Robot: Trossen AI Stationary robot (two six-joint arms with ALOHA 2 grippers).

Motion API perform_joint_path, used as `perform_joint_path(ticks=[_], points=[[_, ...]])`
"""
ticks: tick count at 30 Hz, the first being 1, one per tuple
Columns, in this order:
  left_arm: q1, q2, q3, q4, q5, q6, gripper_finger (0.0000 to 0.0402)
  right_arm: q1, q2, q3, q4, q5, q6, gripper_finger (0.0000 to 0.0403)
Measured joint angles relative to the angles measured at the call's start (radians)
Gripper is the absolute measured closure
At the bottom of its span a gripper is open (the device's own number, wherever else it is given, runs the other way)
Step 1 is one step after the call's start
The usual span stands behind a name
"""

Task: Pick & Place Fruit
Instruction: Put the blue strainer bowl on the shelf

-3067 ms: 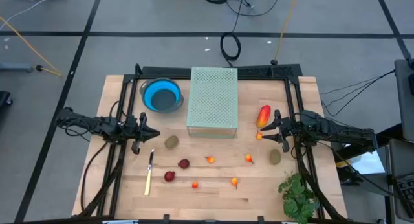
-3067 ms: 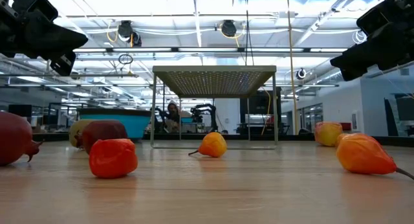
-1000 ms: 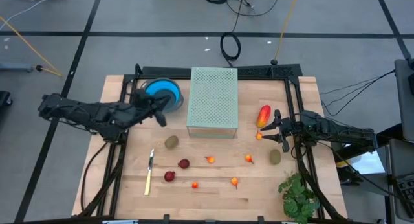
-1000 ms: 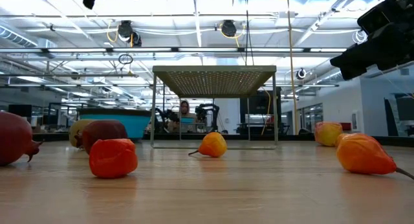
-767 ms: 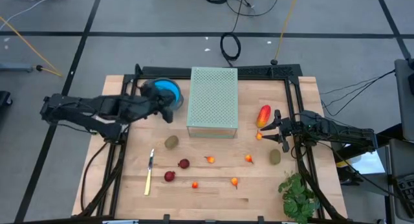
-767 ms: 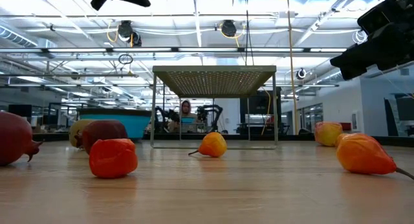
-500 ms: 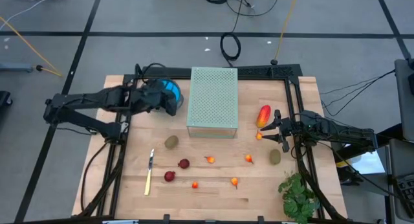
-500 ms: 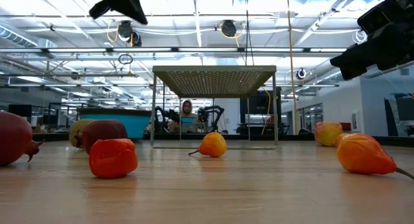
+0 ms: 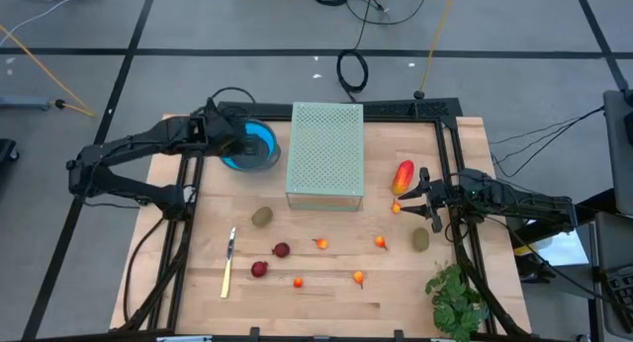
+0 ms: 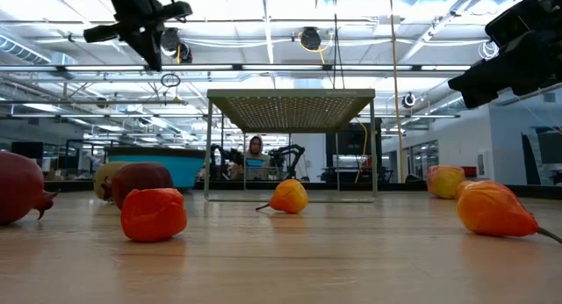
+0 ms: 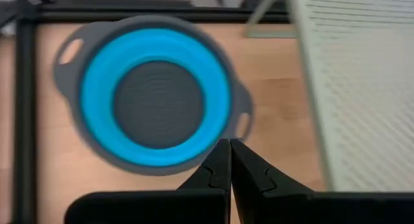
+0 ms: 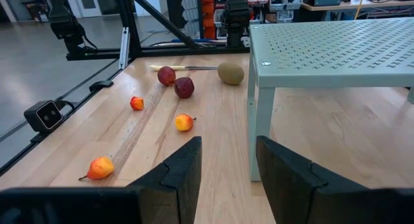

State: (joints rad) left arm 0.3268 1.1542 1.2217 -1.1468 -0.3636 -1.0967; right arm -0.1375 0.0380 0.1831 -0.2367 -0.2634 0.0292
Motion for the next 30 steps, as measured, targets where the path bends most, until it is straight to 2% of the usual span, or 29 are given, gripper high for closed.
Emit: perform_joint_path(ticks=[5,11,15,24,30], points=[[0.044,0.000,0.000,-0.044,0.009,0.006,0.0401,0.000,0.000,0.000,0.000,0.000,0.000,0.0264],[0.071,0.000,0.000,-0.081,-0.002,0.153,0.0400,0.000,0.000,0.000,0.000,0.000,0.000,0.0264],[0.072,0.006,0.000,-0.084,-0.003,0.182,0.0401,0.000,0.000,0.000,0.000,0.000,0.000,0.0264],[0.072,0.006,0.000,-0.087,-0.002,0.026,0.0400,0.000,0.000,0.000,0.000,0.000,0.000,0.0264],[0.072,0.006,0.000,-0.118,-0.033,-0.020,0.0397,0.000,0.000,0.000,0.000,0.000,0.000,0.0264]])
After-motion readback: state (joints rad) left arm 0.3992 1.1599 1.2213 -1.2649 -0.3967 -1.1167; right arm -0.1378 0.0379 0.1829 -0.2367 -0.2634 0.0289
